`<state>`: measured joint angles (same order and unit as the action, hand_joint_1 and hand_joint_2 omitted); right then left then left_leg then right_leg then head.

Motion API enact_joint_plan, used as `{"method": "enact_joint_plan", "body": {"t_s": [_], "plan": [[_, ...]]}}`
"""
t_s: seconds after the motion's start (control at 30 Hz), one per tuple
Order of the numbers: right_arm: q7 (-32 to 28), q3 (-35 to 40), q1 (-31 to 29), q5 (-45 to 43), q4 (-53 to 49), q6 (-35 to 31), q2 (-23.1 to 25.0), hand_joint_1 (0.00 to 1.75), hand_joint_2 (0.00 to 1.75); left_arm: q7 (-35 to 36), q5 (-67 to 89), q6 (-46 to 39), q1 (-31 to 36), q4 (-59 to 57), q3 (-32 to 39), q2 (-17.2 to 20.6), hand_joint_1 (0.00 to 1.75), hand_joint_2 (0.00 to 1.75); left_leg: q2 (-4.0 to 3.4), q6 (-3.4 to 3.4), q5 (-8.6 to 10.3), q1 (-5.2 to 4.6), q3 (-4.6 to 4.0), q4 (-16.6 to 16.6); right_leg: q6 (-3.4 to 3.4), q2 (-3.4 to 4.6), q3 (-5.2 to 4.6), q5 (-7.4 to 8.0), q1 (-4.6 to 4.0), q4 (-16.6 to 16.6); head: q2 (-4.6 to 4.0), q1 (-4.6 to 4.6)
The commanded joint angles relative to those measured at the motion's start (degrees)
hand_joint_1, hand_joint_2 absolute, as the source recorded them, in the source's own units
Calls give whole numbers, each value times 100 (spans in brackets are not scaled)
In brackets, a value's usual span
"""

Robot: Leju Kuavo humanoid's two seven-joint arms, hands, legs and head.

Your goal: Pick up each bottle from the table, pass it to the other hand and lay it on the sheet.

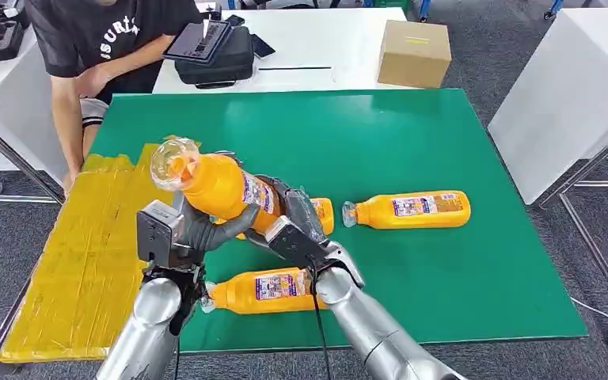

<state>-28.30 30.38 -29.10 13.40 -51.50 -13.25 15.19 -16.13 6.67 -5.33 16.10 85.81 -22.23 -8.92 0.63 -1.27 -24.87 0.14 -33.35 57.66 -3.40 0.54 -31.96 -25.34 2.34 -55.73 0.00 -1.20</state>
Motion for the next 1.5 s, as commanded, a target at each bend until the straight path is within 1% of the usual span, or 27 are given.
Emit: {"method": "enact_joint_plan", "body": {"t_s": [0.03,0.07,0.23,0.3,0.33,0.4,0.5,0.57,0.6,0.73,0.77,0.8,0.83,0.87,0.97,1.17,1.3,1.33,1.37,1.4,1.43,1.47,1.5], "plan": [[169,-6,58,117,-771,-276,-325,5,175,8,45,-142,114,-59,339,69,175,175,1,9,-2,8,3,4,27,-11,9,-1,-11,3,0,0],[243,-19,113,163,-966,-357,-355,0,175,8,68,-170,108,-51,377,62,175,175,2,6,-1,4,-2,3,18,-9,3,-1,-7,1,0,0],[301,-53,499,330,-1984,-630,-617,0,175,7,165,-353,20,14,485,133,175,175,6,10,-3,12,3,5,31,-18,12,-3,-16,6,0,0],[359,-4,766,508,-2554,-807,-830,0,175,-30,259,-473,-76,56,582,198,175,175,9,6,-1,5,4,-1,19,-16,10,-3,-8,8,2,0],[345,11,820,557,-2679,-858,-885,0,175,-39,300,-521,-93,63,611,217,175,175,7,8,-4,9,7,1,27,-17,15,-4,-12,9,0,-2],[420,60,1010,779,-3171,-1042,-1074,0,175,-15,415,-646,-120,69,727,273,175,175,7,5,-2,4,4,-1,18,-14,9,-3,-7,7,0,0],[505,72,1152,914,-3512,-1142,-1193,0,175,-8,583,-773,-107,17,839,305,175,175,10,9,-5,9,4,2,28,-20,15,-5,-13,8,0,0],[529,66,1256,1057,-3713,-1263,-1268,0,175,21,699,-882,-89,-59,940,298,175,175,4,5,-1,3,-5,0,14,-10,1,-2,-5,4,0,0],[518,57,1344,1141,-3853,-1346,-1323,0,175,27,774,-929,-73,-120,987,304,175,175,4,9,-3,9,0,2,25,-13,8,-2,-12,8,0,-2],[558,-9,1666,1551,-4315,-1648,-1487,0,175,67,1270,-1315,-61,-251,1260,353,175,175,7,6,-1,4,-1,-3,18,-14,4,-1,-7,9,0,-2],[589,-15,1728,1591,-4426,-1662,-1517,0,175,59,1263,-1303,-50,-270,1329,360,175,175,7,8,-2,7,2,-2,24,-16,8,-3,-10,10,0,0],[620,-30,1767,1646,-4487,-1679,-1535,0,175,64,1344,-1310,-39,-293,1391,361,175,175,6,5,-2,4,-1,-2,17,-12,3,-3,-6,8,2,0],[649,-69,1855,1779,-4580,-1746,-1572,0,175,152,1588,-1497,2,-362,1513,403,175,175,5,8,-5,8,4,-1,27,-15,11,-4,-11,9,0,0],[664,-111,1956,1858,-4694,-1799,-1614,0,175,158,1670,-1587,38,-467,1627,455,175,175,3,5,-2,4,-1,-2,17,-10,3,-2,-7,7,2,0],[713,-197,2133,2070,-4835,-1871,-1696,0,175,291,2186,-1877,151,-761,1869,578,175,175,8,10,-3,8,6,-3,28,-19,13,-4,-12,10,0,0],[633,-267,2423,2088,-4920,-2080,-1960,0,175,535,3151,-2254,436,-1442,2226,786,175,175,8,8,0,7,4,-3,22,-16,8,-2,-9,9,0,-2],[595,-233,2457,2063,-4891,-2160,-2011,0,175,698,3766,-2459,530,-1697,2327,834,175,175,5,6,0,4,1,-2,17,-12,3,-2,-6,7,2,0],[613,-198,2442,2066,-4867,-2194,-2044,0,175,874,4167,-2594,597,-1883,2391,884,175,175,4,9,-1,8,5,-2,28,-16,10,-1,-12,10,0,0],[653,-171,2420,2059,-4852,-2195,-2070,0,175,1063,4525,-2678,664,-2053,2461,932,175,175,3,7,-1,6,1,-2,22,-12,5,-1,-8,7,2,2],[663,-166,2413,2058,-4846,-2201,-2073,0,175,1053,4508,-2662,705,-2131,2489,957,175,175,-1,5,0,1,1,-3,16,-6,0,-1,-3,5,0,-2],[689,-152,2405,2056,-4838,-2187,-2088,0,175,1214,4885,-2829,754,-2299,2536,1015,175,175,-2,9,-2,7,6,-3,25,-8,8,-1,-9,8,2,0],[725,-140,2395,2068,-4829,-2195,-2110,0,175,1330,5133,-2859,849,-2550,2627,1071,175,175,-1,6,0,4,1,-3,17,-7,2,0,-5,6,0,0],[727,-143,2397,2068,-4827,-2197,-2114,0,175,1324,5133,-2850,866,-2597,2648,1098,175,175,-1,10,-2,7,8,-3,28,-10,11,-1,-10,9,0,0]]}}
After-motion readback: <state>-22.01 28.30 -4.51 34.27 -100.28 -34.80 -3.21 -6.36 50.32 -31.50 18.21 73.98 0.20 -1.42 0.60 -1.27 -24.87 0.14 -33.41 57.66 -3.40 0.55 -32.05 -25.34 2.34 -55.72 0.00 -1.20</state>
